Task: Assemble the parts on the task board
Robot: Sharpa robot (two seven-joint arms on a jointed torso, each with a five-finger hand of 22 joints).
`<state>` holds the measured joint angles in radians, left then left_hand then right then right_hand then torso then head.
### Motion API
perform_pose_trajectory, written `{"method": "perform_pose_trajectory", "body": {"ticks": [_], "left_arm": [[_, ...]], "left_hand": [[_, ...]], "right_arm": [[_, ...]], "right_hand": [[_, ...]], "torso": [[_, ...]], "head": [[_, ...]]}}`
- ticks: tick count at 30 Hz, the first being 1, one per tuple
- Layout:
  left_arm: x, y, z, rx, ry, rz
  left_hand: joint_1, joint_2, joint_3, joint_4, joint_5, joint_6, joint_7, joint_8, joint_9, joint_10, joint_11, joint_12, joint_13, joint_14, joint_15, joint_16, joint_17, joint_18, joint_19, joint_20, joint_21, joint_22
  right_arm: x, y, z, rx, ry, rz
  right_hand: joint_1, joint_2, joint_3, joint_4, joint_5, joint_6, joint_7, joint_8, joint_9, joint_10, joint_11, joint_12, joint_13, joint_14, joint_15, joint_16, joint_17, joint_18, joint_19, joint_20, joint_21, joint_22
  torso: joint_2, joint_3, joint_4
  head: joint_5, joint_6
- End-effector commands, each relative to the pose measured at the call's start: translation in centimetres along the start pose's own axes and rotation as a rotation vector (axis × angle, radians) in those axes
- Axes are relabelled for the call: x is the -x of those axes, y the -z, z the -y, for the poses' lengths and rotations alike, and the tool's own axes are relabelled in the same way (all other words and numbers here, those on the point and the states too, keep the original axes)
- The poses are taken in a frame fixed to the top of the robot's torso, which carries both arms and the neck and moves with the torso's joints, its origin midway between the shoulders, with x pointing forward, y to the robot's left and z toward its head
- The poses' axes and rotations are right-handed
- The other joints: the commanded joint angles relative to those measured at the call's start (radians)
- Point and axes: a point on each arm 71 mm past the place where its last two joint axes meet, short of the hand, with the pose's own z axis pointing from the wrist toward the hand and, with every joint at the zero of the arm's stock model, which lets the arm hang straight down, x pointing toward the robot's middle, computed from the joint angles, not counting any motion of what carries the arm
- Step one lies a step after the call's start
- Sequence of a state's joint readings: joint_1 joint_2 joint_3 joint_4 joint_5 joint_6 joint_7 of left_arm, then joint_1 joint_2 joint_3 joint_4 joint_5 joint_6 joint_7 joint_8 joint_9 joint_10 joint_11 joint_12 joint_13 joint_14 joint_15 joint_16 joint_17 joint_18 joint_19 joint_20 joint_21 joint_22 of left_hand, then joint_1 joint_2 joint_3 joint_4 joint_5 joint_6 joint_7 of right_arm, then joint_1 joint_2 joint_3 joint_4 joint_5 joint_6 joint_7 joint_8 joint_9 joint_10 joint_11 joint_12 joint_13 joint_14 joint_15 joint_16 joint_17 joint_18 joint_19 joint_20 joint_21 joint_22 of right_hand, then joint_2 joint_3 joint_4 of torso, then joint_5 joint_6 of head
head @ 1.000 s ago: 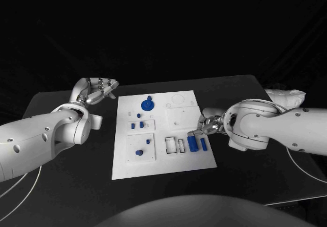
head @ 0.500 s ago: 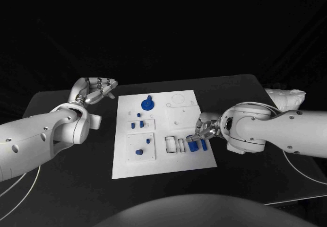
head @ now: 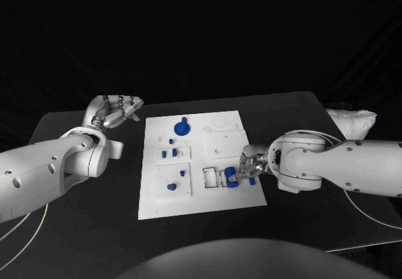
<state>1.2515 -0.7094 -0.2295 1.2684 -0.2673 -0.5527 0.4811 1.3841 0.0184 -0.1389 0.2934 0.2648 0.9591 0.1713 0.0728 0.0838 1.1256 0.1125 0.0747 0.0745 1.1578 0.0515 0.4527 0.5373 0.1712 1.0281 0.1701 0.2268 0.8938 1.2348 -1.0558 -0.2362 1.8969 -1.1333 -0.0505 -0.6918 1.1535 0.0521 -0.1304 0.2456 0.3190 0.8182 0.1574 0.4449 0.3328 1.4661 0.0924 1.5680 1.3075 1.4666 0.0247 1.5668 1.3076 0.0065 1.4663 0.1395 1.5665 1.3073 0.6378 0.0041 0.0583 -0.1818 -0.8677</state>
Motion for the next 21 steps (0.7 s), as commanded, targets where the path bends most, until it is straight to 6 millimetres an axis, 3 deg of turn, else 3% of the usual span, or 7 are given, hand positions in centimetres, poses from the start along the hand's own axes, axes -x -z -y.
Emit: {"method": "perform_pose_trajectory", "body": {"ticks": [1, 8, 17, 21], "left_arm": [[-0.2, 0.0, 0.2, -0.011, 0.007, -0.018], [-0.2, 0.1, 0.2, -0.010, 0.008, -0.018], [-0.1, 0.1, 0.1, -0.008, 0.006, -0.015], [-0.1, 0.1, 0.1, -0.009, 0.007, -0.016]], "left_hand": [[0.004, 0.006, -0.005, -0.001, 0.005, -0.004, -0.001, 0.000, 0.001, -0.006, 0.003, 0.000, 0.001, 0.001, 0.006, -0.003, -0.001, 0.012, 0.009, 0.000, -0.006, -0.001], [0.004, 0.006, -0.005, -0.001, 0.005, -0.004, -0.001, 0.000, 0.001, -0.006, 0.003, 0.000, 0.001, 0.001, 0.006, -0.003, -0.001, 0.012, 0.009, 0.000, -0.006, -0.001], [0.004, 0.006, -0.005, -0.001, 0.005, -0.004, -0.001, 0.000, 0.001, -0.006, 0.003, 0.000, 0.001, 0.001, 0.006, -0.003, -0.001, 0.012, 0.009, 0.000, -0.006, -0.001], [0.004, 0.006, -0.005, -0.001, 0.005, -0.004, -0.001, 0.000, 0.001, -0.006, 0.003, 0.000, 0.001, 0.001, 0.006, -0.003, -0.001, 0.012, 0.009, 0.000, -0.006, -0.001]], "right_arm": [[-0.4, -0.3, 0.6, -0.098, 0.045, -0.025], [-1.1, -1.2, 0.4, -0.098, 0.048, -0.044], [-1.3, -1.4, 0.1, -0.083, 0.024, -0.037], [-1.3, -1.5, 0.2, -0.082, 0.005, -0.043]], "right_hand": [[0.009, 0.001, 0.005, 0.001, -0.007, -0.009, 0.002, -0.003, 0.002, 0.105, 0.002, 0.003, 0.263, 0.104, 0.000, 0.004, 0.263, -0.007, 0.104, -0.006, 0.004, 0.264], [0.009, 0.003, 0.009, 0.000, -0.005, -0.014, 0.004, -0.007, 0.002, 0.105, 0.003, 0.003, 0.263, 0.104, 0.000, 0.004, 0.263, -0.007, 0.104, -0.005, 0.004, 0.264], [-0.002, 0.003, 0.027, -0.007, 0.007, -0.059, 0.019, -0.046, -0.004, 0.105, 0.016, 0.003, 0.263, 0.104, 0.009, 0.004, 0.263, -0.007, 0.104, 0.001, 0.004, 0.264], [0.031, 0.026, 0.067, -0.035, 0.005, -0.081, 0.022, -0.070, -0.012, 0.105, 0.021, 0.003, 0.263, 0.104, 0.013, 0.004, 0.263, -0.007, 0.104, 0.006, 0.004, 0.264]], "torso": [[0.000, -0.0002, 0.0002], [0.001, -0.0001, -0.0010], [0.001, 0.0000, -0.0008], [0.001, 0.0000, 0.0000]], "head": [[-0.002, 0.001], [0.002, 0.002], [-0.001, 0.003], [-0.002, 0.002]]}}
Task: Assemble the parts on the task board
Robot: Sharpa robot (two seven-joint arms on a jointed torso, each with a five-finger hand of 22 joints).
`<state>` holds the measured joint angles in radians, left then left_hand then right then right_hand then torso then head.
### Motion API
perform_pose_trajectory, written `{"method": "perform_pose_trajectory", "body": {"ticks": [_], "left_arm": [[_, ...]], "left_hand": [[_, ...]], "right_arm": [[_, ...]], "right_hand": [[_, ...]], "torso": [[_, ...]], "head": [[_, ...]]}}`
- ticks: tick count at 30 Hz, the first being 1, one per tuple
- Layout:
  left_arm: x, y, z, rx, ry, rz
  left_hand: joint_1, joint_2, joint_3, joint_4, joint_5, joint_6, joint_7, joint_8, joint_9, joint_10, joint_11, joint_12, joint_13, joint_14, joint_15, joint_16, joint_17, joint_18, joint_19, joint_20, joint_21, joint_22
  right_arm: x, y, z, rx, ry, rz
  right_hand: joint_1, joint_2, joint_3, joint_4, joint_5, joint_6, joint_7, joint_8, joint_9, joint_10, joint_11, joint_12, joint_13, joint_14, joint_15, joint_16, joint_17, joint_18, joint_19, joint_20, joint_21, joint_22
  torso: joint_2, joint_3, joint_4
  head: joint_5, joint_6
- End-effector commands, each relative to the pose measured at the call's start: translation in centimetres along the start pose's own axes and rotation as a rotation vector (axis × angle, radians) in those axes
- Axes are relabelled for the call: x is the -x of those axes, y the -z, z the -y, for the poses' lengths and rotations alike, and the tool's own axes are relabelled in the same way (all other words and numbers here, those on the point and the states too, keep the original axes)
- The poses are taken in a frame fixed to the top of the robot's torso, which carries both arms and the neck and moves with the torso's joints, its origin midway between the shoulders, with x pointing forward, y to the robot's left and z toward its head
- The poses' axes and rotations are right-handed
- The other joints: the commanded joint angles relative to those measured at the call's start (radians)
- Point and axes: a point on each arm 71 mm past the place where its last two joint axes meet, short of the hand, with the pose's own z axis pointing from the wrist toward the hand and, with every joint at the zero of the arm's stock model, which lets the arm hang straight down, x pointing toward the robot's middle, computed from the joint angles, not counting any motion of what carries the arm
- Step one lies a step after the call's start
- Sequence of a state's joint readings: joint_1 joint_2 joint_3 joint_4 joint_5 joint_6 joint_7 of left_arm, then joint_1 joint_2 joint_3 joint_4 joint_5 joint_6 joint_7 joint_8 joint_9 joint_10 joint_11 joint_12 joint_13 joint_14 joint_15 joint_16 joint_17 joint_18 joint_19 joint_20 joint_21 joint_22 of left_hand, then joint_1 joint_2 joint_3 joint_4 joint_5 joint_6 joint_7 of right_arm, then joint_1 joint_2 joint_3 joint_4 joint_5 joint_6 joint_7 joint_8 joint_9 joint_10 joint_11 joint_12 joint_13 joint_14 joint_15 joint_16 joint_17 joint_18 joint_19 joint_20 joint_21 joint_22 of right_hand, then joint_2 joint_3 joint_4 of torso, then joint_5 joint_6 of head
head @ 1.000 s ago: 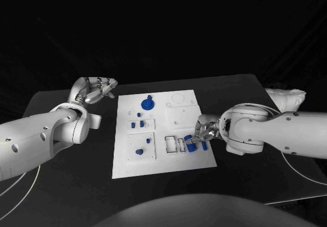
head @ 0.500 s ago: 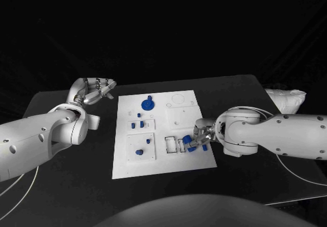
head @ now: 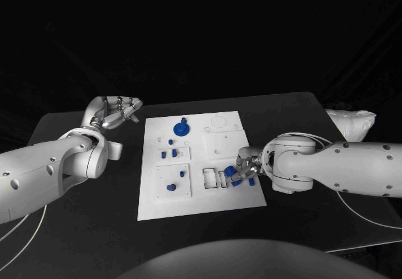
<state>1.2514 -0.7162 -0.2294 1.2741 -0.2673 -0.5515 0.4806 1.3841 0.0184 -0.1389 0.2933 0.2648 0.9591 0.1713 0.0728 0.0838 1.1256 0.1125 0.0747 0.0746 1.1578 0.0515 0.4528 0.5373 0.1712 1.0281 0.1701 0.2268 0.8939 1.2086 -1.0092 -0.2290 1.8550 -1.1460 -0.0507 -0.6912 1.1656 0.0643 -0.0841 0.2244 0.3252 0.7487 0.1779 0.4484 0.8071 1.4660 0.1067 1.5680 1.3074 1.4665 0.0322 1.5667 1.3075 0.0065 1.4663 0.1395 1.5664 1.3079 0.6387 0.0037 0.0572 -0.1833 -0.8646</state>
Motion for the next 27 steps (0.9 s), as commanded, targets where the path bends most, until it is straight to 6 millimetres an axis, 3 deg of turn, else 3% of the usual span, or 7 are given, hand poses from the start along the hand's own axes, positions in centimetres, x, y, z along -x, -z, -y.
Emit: {"method": "perform_pose_trajectory", "body": {"ticks": [1, 7, 12, 16, 19, 27], "left_arm": [[-0.27, -0.02, 0.18, -0.010, 0.006, -0.017], [-0.28, -0.05, 0.17, -0.010, 0.006, -0.017], [-0.33, -0.05, 0.19, -0.010, 0.007, -0.018], [-0.32, -0.04, 0.18, -0.010, 0.007, -0.018], [-0.26, -0.02, 0.16, -0.008, 0.006, -0.017], [-0.23, -0.03, 0.14, -0.008, 0.006, -0.016]], "left_hand": [[0.005, 0.006, -0.005, -0.001, 0.005, -0.005, -0.001, 0.000, 0.001, -0.006, 0.003, 0.000, 0.001, 0.001, 0.006, -0.003, -0.002, 0.012, 0.009, 0.000, -0.006, -0.001], [0.005, 0.006, -0.005, -0.001, 0.005, -0.005, -0.001, 0.000, 0.001, -0.006, 0.003, 0.000, 0.001, 0.001, 0.006, -0.003, -0.002, 0.012, 0.009, 0.000, -0.006, -0.001], [0.005, 0.006, -0.005, -0.001, 0.005, -0.005, -0.001, 0.000, 0.001, -0.006, 0.003, 0.000, 0.001, 0.001, 0.006, -0.003, -0.002, 0.012, 0.009, 0.000, -0.006, -0.001], [0.005, 0.006, -0.005, -0.001, 0.005, -0.005, -0.001, 0.000, 0.001, -0.006, 0.003, 0.000, 0.001, 0.001, 0.006, -0.003, -0.002, 0.012, 0.009, 0.000, -0.006, -0.001], [0.005, 0.006, -0.005, -0.001, 0.005, -0.005, -0.001, 0.000, 0.001, -0.006, 0.003, 0.000, 0.001, 0.001, 0.006, -0.003, -0.002, 0.012, 0.009, 0.000, -0.006, -0.001], [0.005, 0.006, -0.005, -0.001, 0.005, -0.005, -0.001, 0.000, 0.001, -0.006, 0.003, 0.000, 0.001, 0.001, 0.006, -0.003, -0.002, 0.012, 0.009, 0.000, -0.006, -0.001]], "right_arm": [[-0.78, -0.23, 0.78, -0.083, -0.012, -0.037], [-0.85, -0.41, 0.78, -0.087, -0.020, -0.055], [-0.84, -0.67, 0.83, -0.096, -0.014, -0.064], [-0.77, -0.78, 0.91, -0.094, -0.026, -0.054], [-0.59, -0.71, 0.98, -0.080, -0.053, -0.026], [0.04, -0.06, 1.16, -0.027, -0.169, 0.064]], "right_hand": [[0.033, 0.018, 0.034, -0.026, -0.004, -0.018, 0.002, -0.081, -0.490, 0.105, 0.007, 0.003, 0.263, 0.104, 0.006, 0.004, 0.263, -0.007, 0.105, 0.007, 0.004, 0.263], [0.077, 0.009, 0.081, -0.080, -0.027, -0.022, 0.005, -0.113, -0.513, 0.105, 0.011, 0.003, 0.263, 0.104, 0.012, 0.004, 0.263, -0.007, 0.105, 0.013, 0.004, 0.263], [0.088, 0.009, 0.098, -0.096, -0.032, -0.014, 0.005, -0.119, -0.519, 0.105, 0.010, 0.003, 0.263, 0.104, 0.012, 0.004, 0.263, -0.007, 0.105, 0.013, 0.004, 0.263], [0.141, 0.059, 0.179, -0.133, 0.008, 0.021, -0.005, -0.124, -0.530, 0.105, 0.000, 0.003, 0.263, 0.104, 0.006, 0.004, 0.263, -0.007, 0.105, 0.010, 0.004, 0.263], [0.172, 0.072, 0.246, -0.165, 0.024, 0.070, -0.018, -0.136, -0.542, 0.105, -0.012, 0.003, 0.263, 0.104, -0.001, 0.004, 0.263, -0.007, 0.105, 0.003, 0.004, 0.263], [0.186, 0.038, 0.343, -0.214, 0.025, 0.155, -0.035, -0.182, -0.572, 0.105, -0.026, 0.003, 0.263, 0.104, -0.006, 0.004, 0.263, -0.007, 0.105, -0.006, 0.004, 0.263]], "torso": [[0.000, 0.0005, 0.0012], [-0.001, 0.0002, 0.0013], [-0.001, -0.0004, 0.0013], [0.000, 0.0002, 0.0012], [0.000, 0.0002, 0.0005], [0.000, 0.0006, 0.0011]], "head": [[0.000, -0.001], [-0.001, -0.002], [-0.001, -0.002], [0.001, 0.000], [0.002, 0.001], [0.008, 0.001]]}}
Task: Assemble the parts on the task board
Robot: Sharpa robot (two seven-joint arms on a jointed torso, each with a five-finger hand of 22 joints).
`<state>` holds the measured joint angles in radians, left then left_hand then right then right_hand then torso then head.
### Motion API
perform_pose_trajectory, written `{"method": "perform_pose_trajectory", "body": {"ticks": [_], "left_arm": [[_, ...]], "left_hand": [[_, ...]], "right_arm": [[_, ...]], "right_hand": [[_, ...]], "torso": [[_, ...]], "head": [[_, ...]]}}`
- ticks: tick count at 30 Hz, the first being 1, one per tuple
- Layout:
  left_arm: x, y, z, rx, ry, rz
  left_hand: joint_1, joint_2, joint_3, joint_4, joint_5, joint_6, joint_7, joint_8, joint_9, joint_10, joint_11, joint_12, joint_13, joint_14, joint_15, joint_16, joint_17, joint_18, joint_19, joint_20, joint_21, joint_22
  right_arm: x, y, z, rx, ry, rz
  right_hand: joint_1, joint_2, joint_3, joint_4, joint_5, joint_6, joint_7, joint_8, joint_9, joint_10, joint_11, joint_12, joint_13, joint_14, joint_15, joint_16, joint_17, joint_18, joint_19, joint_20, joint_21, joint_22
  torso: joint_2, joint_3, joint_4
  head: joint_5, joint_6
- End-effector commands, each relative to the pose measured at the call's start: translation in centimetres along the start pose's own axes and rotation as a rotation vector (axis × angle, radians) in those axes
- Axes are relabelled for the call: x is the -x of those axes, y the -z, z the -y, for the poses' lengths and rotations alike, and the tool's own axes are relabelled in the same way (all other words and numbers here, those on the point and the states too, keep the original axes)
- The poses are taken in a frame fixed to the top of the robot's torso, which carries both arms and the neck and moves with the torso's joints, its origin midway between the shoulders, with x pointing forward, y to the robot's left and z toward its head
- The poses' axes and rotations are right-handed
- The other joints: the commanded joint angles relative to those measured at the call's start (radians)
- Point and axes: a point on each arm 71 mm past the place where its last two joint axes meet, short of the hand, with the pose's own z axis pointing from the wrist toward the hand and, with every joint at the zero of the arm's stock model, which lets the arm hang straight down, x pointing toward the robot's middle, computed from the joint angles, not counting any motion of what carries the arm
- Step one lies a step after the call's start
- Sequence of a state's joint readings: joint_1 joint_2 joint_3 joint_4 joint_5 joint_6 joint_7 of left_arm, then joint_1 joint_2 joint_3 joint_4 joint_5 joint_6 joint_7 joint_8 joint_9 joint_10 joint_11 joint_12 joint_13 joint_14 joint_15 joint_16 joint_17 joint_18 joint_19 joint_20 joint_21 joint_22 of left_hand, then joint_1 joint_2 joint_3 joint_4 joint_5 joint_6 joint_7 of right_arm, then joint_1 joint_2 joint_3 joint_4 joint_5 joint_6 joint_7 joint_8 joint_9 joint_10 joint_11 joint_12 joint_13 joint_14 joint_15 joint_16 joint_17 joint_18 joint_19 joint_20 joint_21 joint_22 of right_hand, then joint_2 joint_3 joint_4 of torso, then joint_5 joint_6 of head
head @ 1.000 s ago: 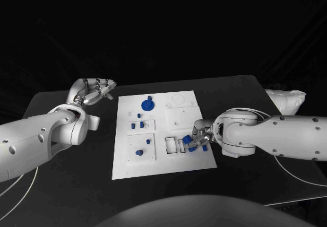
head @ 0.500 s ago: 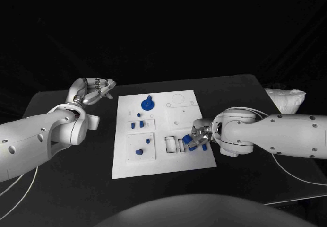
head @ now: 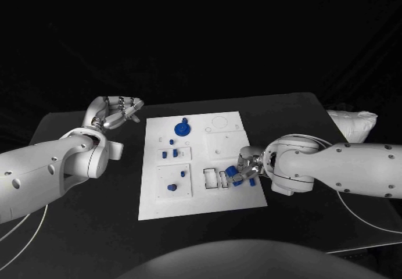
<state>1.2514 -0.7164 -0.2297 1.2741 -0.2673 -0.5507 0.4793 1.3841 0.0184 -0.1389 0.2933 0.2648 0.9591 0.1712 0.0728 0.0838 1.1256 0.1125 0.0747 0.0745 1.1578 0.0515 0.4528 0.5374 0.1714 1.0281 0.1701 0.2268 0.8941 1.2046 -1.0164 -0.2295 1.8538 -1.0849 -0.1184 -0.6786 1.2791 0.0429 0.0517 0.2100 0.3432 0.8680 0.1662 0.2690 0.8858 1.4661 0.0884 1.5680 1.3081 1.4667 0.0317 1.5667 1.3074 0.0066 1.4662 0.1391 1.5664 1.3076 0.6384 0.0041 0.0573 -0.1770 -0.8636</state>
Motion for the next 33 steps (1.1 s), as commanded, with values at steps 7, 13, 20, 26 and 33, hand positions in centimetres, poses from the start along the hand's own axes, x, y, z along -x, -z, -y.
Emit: {"method": "perform_pose_trajectory", "body": {"ticks": [7, 13, 20, 26, 33], "left_arm": [[-0.28, -0.06, 0.18, -0.009, 0.006, -0.016], [-0.30, -0.07, 0.18, -0.009, 0.005, -0.015], [-0.28, -0.07, 0.17, -0.008, 0.005, -0.014], [-0.25, -0.06, 0.16, -0.007, 0.004, -0.014], [-0.25, -0.05, 0.16, -0.007, 0.004, -0.014]], "left_hand": [[0.005, 0.006, -0.005, -0.001, 0.005, -0.005, -0.001, 0.000, 0.001, -0.006, 0.003, 0.000, 0.001, 0.001, 0.006, -0.003, -0.002, 0.011, 0.009, 0.000, -0.006, -0.001], [0.005, 0.006, -0.005, -0.001, 0.005, -0.005, -0.001, 0.000, 0.001, -0.006, 0.003, 0.000, 0.001, 0.001, 0.006, -0.003, -0.002, 0.011, 0.009, 0.000, -0.006, -0.001], [0.004, 0.008, -0.008, -0.001, 0.006, -0.004, -0.001, 0.001, 0.001, -0.006, 0.003, 0.000, 0.001, 0.001, 0.006, -0.004, -0.003, 0.011, 0.009, 0.001, -0.008, -0.003], [0.004, 0.008, -0.008, -0.001, 0.006, -0.004, -0.001, 0.001, 0.001, -0.006, 0.003, 0.000, 0.001, 0.001, 0.006, -0.004, -0.003, 0.011, 0.009, 0.001, -0.008, -0.003], [0.004, 0.008, -0.008, -0.001, 0.006, -0.004, -0.001, 0.001, 0.001, -0.006, 0.003, 0.000, 0.001, 0.001, 0.006, -0.004, -0.003, 0.011, 0.009, 0.001, -0.008, -0.003]], "right_arm": [[0.84, 0.60, 0.92, 0.027, -0.188, 0.063], [1.14, 0.80, 1.08, 0.047, -0.276, 0.051], [1.09, 0.89, 1.18, 0.063, -0.362, 0.013], [0.90, 0.85, 1.03, 0.078, -0.440, -0.038], [0.61, 0.74, 0.56, 0.098, -0.530, -0.109]], "right_hand": [[0.066, 0.035, 0.227, -0.214, 0.000, 0.054, -0.025, -0.024, -0.662, 0.105, -0.009, 0.003, 0.263, 0.104, -0.005, 0.004, 0.263, -0.007, 0.105, -0.006, 0.004, 0.263], [0.063, 0.026, 0.230, -0.217, -0.008, 0.063, -0.027, -0.031, -0.666, 0.105, -0.011, 0.003, 0.263, 0.104, -0.006, 0.004, 0.263, -0.007, 0.105, -0.006, 0.004, 0.263], [0.058, 0.022, 0.230, -0.217, -0.012, 0.067, -0.026, -0.035, -0.668, 0.105, -0.011, 0.003, 0.263, 0.104, -0.006, 0.004, 0.263, -0.007, 0.105, -0.006, 0.004, 0.263], [0.055, 0.022, 0.231, -0.215, -0.013, 0.070, -0.026, -0.039, -0.670, 0.105, -0.010, 0.003, 0.263, 0.104, -0.006, 0.004, 0.263, -0.007, 0.105, -0.006, 0.004, 0.263], [0.047, 0.020, 0.231, -0.210, -0.014, 0.073, -0.025, -0.045, -0.673, 0.105, -0.010, 0.003, 0.263, 0.104, -0.007, 0.004, 0.263, -0.007, 0.105, -0.006, 0.004, 0.263]], "torso": [[0.001, 0.0001, 0.0003], [0.000, -0.0003, 0.0007], [-0.001, 0.0000, -0.0004], [0.000, -0.0009, 0.0010], [-0.001, -0.0010, 0.0010]], "head": [[0.001, -0.003], [0.003, -0.006], [0.007, -0.007], [0.004, -0.005], [0.007, -0.002]]}}
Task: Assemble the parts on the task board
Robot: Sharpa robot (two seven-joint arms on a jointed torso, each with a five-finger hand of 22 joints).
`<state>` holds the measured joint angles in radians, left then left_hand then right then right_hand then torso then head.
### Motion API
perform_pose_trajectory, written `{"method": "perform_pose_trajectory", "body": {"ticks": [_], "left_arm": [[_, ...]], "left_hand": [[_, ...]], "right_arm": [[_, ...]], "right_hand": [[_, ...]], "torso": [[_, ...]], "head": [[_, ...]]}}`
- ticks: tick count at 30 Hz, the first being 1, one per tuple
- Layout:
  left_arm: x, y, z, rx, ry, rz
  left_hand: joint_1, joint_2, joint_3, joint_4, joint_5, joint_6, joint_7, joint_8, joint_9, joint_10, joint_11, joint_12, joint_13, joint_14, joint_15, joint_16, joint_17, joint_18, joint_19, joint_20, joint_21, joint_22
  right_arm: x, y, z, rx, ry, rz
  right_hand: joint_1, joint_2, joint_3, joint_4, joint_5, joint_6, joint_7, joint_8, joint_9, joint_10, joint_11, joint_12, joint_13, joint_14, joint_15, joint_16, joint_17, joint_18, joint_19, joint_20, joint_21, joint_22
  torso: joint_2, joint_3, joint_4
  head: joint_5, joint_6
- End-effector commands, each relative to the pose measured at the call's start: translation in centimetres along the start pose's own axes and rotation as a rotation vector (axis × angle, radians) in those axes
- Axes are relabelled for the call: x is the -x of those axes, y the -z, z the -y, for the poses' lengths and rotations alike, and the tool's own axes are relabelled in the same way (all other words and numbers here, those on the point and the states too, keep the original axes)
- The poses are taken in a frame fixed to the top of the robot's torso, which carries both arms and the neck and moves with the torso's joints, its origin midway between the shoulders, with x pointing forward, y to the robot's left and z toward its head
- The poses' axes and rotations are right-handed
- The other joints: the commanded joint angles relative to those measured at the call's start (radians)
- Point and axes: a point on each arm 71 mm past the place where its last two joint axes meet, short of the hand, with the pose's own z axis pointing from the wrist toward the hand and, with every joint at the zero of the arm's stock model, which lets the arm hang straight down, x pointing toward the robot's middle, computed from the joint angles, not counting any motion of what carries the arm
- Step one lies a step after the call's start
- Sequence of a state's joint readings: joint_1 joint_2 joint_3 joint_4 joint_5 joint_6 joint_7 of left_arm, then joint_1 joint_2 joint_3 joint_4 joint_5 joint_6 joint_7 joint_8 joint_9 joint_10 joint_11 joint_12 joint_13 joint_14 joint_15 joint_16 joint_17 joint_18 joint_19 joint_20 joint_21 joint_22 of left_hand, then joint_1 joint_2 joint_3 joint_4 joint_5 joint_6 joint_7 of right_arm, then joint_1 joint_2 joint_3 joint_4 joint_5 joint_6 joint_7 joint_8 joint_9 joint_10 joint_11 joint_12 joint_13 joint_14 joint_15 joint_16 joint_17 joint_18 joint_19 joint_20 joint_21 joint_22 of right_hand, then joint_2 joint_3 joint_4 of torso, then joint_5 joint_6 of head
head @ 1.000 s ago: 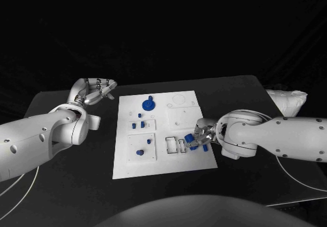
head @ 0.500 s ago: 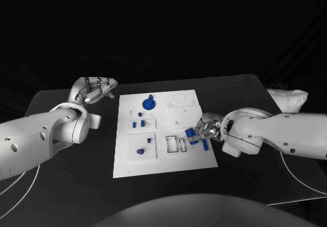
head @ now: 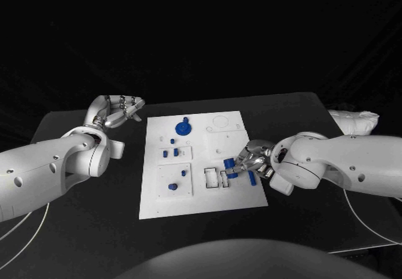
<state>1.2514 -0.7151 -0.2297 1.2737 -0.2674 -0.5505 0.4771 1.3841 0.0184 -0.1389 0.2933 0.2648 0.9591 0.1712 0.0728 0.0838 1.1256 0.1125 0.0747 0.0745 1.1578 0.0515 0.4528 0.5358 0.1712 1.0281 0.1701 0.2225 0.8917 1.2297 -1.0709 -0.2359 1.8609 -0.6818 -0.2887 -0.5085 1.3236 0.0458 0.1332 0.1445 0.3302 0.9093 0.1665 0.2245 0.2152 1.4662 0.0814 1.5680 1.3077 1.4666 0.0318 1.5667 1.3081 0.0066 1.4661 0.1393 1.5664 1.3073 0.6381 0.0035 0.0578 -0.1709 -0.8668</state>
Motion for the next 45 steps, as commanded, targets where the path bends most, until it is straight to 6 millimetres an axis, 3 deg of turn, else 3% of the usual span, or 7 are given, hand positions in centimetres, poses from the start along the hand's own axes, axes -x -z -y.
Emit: {"method": "perform_pose_trajectory", "body": {"ticks": [1, 18, 23, 45], "left_arm": [[-0.2, 0.0, 0.2, -0.009, 0.004, -0.013], [-0.3, 0.0, 0.2, -0.008, 0.005, -0.014], [-0.3, -0.1, 0.2, -0.008, 0.004, -0.015], [-0.3, -0.1, 0.2, -0.008, 0.004, -0.017]], "left_hand": [[0.004, 0.008, -0.008, -0.001, 0.006, -0.004, -0.001, 0.001, 0.001, -0.006, 0.003, 0.000, 0.001, 0.001, 0.006, -0.004, -0.001, 0.012, 0.009, 0.001, -0.004, -0.001], [0.004, 0.009, -0.008, -0.001, 0.006, -0.004, -0.001, 0.001, 0.001, -0.006, 0.003, 0.000, 0.001, 0.000, 0.006, -0.004, -0.001, 0.012, 0.009, 0.001, -0.004, -0.001], [0.004, 0.009, -0.008, -0.001, 0.006, -0.004, -0.001, 0.001, 0.001, -0.006, 0.003, 0.000, 0.001, 0.000, 0.006, -0.004, -0.001, 0.012, 0.009, 0.001, -0.004, -0.001], [0.004, 0.009, -0.008, -0.001, 0.006, -0.004, -0.001, 0.001, 0.001, -0.006, 0.003, 0.000, 0.001, 0.000, 0.006, -0.004, -0.001, 0.012, 0.009, 0.001, -0.004, -0.001]], "right_arm": [[-0.7, -0.1, -0.5, 0.024, -0.111, -0.090], [-2.3, -0.7, -0.8, -0.060, -0.184, -0.268], [-2.6, -0.9, -1.1, -0.066, -0.178, -0.281], [-3.0, -1.7, -1.9, -0.076, -0.105, -0.265]], "right_hand": [[0.001, 0.017, 0.149, -0.143, -0.001, 0.033, -0.026, -0.001, -0.003, 0.105, -0.003, 0.003, 0.263, 0.104, -0.007, 0.004, 0.263, -0.007, 0.105, -0.007, 0.004, 0.263], [-0.057, 0.016, 0.141, -0.102, 0.004, 0.042, -0.023, -0.033, -0.019, 0.105, 0.000, 0.003, 0.263, 0.104, -0.008, 0.004, 0.263, -0.007, 0.105, -0.006, 0.004, 0.263], [-0.059, 0.015, 0.141, -0.101, 0.005, 0.042, -0.022, -0.033, -0.020, 0.105, 0.000, 0.003, 0.263, 0.104, -0.008, 0.004, 0.263, -0.007, 0.105, -0.006, 0.004, 0.263], [-0.085, 0.003, 0.133, -0.087, -0.009, 0.046, -0.014, -0.050, -0.028, 0.105, 0.006, 0.003, 0.263, 0.104, -0.004, 0.004, 0.263, -0.007, 0.105, -0.004, 0.004, 0.263]], "torso": [[0.000, -0.0004, 0.0008], [0.000, -0.0001, 0.0012], [0.000, 0.0007, -0.0008], [0.000, 0.0003, 0.0009]], "head": [[0.001, 0.001], [0.006, 0.002], [0.007, 0.002], [0.004, -0.002]]}}
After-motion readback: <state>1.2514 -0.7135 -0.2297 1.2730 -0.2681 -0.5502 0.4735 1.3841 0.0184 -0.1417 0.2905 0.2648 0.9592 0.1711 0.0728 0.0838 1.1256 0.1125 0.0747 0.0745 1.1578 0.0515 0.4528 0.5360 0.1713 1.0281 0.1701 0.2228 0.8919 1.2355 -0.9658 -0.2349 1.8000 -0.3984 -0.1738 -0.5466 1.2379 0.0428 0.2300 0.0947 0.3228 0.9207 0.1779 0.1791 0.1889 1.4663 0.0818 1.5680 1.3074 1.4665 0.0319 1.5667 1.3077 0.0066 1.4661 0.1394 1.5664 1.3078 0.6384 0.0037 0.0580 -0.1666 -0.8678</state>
